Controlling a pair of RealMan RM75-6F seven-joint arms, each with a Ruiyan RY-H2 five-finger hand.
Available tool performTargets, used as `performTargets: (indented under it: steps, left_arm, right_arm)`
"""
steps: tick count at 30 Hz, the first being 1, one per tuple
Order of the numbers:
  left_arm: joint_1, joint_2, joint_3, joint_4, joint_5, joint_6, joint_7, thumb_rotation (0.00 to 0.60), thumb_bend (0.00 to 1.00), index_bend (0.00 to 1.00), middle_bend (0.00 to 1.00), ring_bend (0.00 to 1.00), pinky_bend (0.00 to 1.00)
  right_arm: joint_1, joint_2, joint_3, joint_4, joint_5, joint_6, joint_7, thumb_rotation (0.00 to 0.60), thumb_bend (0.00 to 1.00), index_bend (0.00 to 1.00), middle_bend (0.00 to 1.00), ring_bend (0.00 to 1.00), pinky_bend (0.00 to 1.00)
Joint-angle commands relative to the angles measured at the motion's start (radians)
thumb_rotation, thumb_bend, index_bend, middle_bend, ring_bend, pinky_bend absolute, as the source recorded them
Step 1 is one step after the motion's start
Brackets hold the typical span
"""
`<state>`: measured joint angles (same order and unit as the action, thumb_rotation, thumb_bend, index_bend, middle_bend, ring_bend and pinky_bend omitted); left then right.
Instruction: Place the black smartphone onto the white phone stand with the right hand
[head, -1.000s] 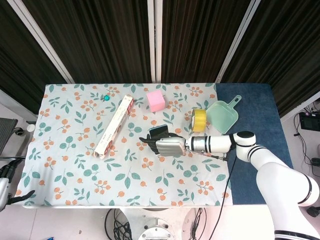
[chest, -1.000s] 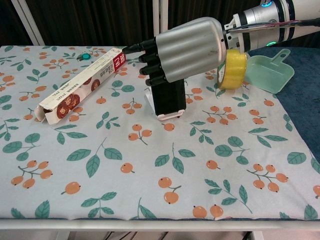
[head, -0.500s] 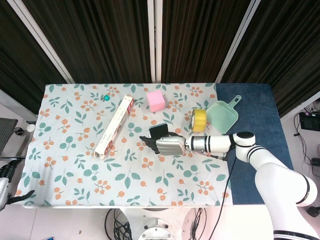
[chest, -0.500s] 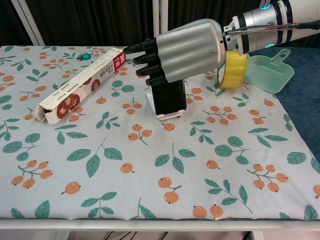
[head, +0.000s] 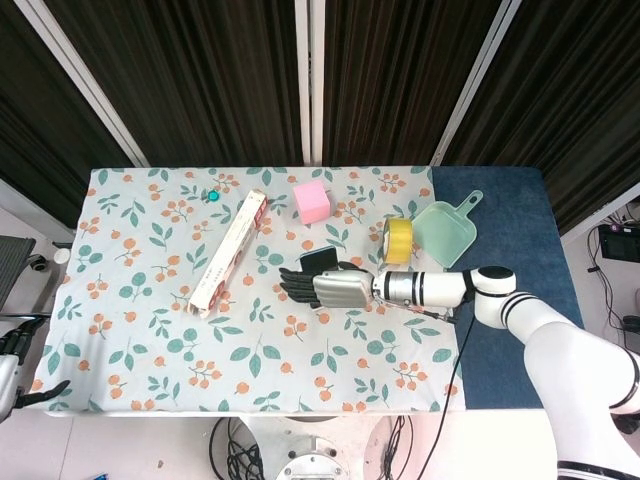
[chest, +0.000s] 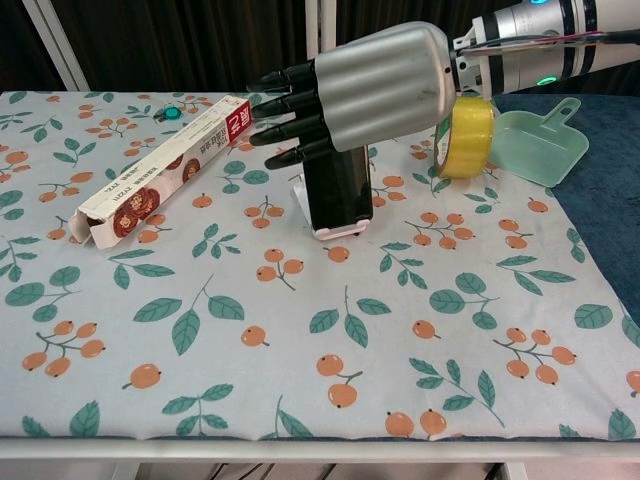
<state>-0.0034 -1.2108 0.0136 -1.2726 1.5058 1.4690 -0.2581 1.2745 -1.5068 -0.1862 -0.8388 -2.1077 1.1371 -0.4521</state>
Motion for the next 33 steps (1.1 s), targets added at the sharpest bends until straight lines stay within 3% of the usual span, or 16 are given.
performTargets:
  steps: [1,4,9,12,15,18,23,28,33]
  left_arm:
    - [-0.002,0.001,-0.001,-0.003,0.002,0.002,0.000,0.494,0.06,0.11,0.12,0.15,0.22]
    - [-0.004,0.004,-0.004,-0.010,0.008,0.011,0.004,0.498,0.06,0.11,0.12,0.15,0.22]
    - [-0.007,0.011,-0.009,-0.028,0.016,0.023,0.018,0.495,0.06,0.11,0.12,0.15,0.22]
    - [-0.009,0.015,-0.008,-0.043,0.025,0.031,0.038,0.496,0.06,0.11,0.12,0.15,0.22]
    - [-0.009,0.020,-0.007,-0.063,0.037,0.045,0.067,0.494,0.06,0.11,0.12,0.15,0.22]
    - [-0.009,0.025,-0.012,-0.085,0.051,0.068,0.092,0.492,0.06,0.11,0.12,0.15,0.22]
    - [-0.012,0.020,-0.030,-0.102,0.077,0.122,0.122,0.492,0.07,0.11,0.12,0.15,0.22]
    - [-0.021,0.023,-0.029,-0.118,0.112,0.147,0.119,0.475,0.07,0.11,0.12,0.15,0.22]
    - [-0.028,0.048,-0.018,-0.146,0.131,0.141,0.117,0.467,0.07,0.11,0.12,0.15,0.22]
  right_arm:
    - [-0.029,0.072,0.035,-0.094,0.036,0.038,-0.042,0.600,0.18,0.00,0.00,0.00,0.00]
    - [-0.100,0.176,0.063,-0.233,0.084,0.123,-0.072,0.600,0.18,0.00,0.00,0.00,0.00]
    - [-0.341,0.347,0.078,-0.549,0.243,0.310,-0.106,0.600,0.18,0.00,0.00,0.00,0.00]
    - [-0.540,0.415,0.052,-0.757,0.402,0.424,-0.074,0.600,0.19,0.00,0.00,0.00,0.00]
    - [-0.712,0.456,-0.003,-0.871,0.499,0.518,0.031,0.600,0.21,0.00,0.00,0.00,0.00]
    - [-0.871,0.462,-0.052,-0.892,0.578,0.594,0.160,0.600,0.20,0.00,0.00,0.00,0.00]
    - [-1.059,0.388,-0.059,-0.783,0.665,0.655,0.347,0.600,0.19,0.00,0.00,0.00,0.00]
    - [-1.139,0.333,-0.010,-0.698,0.714,0.638,0.508,0.600,0.19,0.00,0.00,0.00,0.00]
    - [-1.163,0.324,0.030,-0.675,0.721,0.604,0.541,0.600,0.19,0.00,0.00,0.00,0.00]
